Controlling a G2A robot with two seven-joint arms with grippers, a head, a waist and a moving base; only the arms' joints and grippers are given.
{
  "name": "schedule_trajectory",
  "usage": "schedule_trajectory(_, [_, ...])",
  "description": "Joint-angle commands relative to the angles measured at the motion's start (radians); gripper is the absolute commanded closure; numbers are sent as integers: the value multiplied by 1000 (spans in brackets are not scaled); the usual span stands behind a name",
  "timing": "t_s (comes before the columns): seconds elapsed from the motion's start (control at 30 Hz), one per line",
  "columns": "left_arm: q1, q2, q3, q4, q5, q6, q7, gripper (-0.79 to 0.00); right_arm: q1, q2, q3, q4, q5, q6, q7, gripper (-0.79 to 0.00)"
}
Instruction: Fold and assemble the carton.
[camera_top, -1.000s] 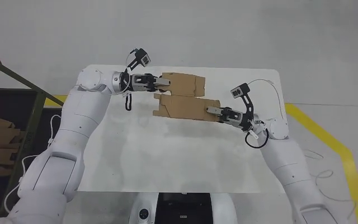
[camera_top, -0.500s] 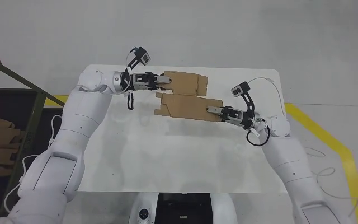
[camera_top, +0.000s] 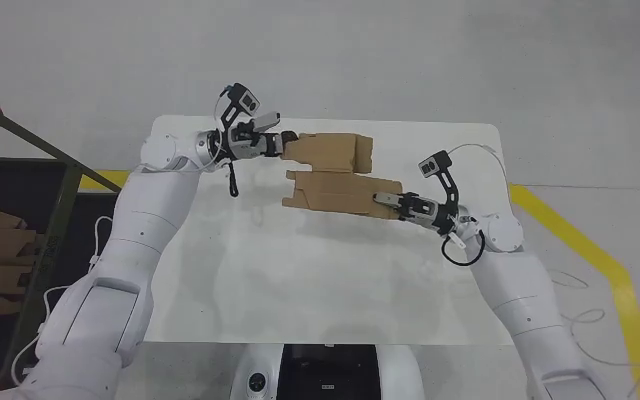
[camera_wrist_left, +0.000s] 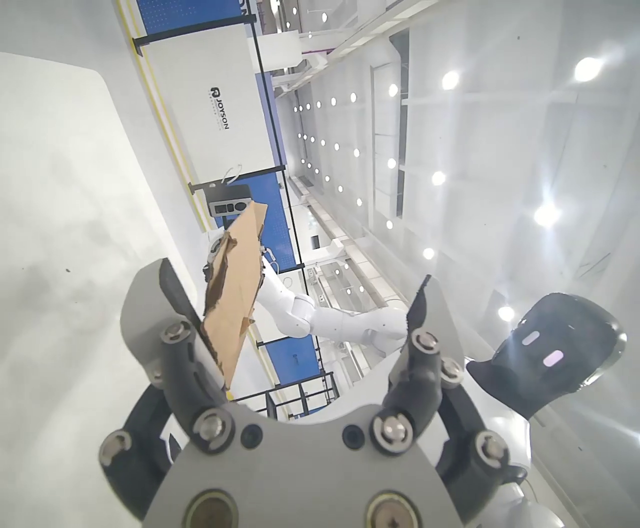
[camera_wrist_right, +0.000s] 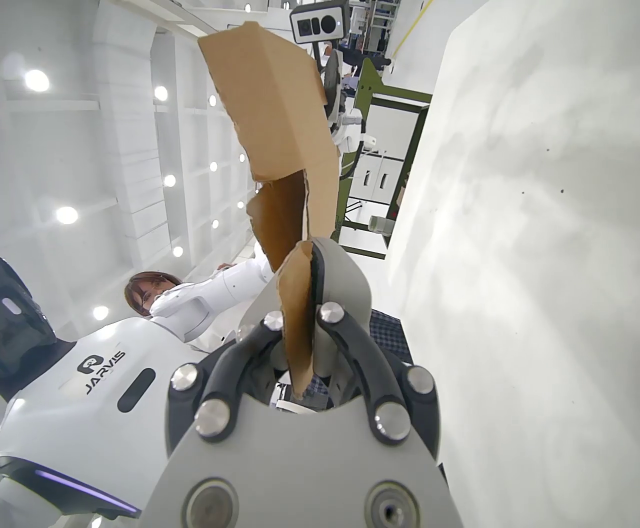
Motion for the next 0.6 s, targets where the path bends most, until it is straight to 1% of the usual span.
schedule_trajectory(0.0, [6,0,-4,-6,-11,6,1,-785,-6,2,3,-7,-5,2,-8,0])
schedule_trajectory(0.37, [24,0,-24,-56,-49,55,-11,-785,-21,7,2,-24,-33,3,-42,0])
schedule_trajectory(0.57, [25,4,-29,-70,-10,55,-8,-785,-21,7,-5,-25,-49,-4,-60,0])
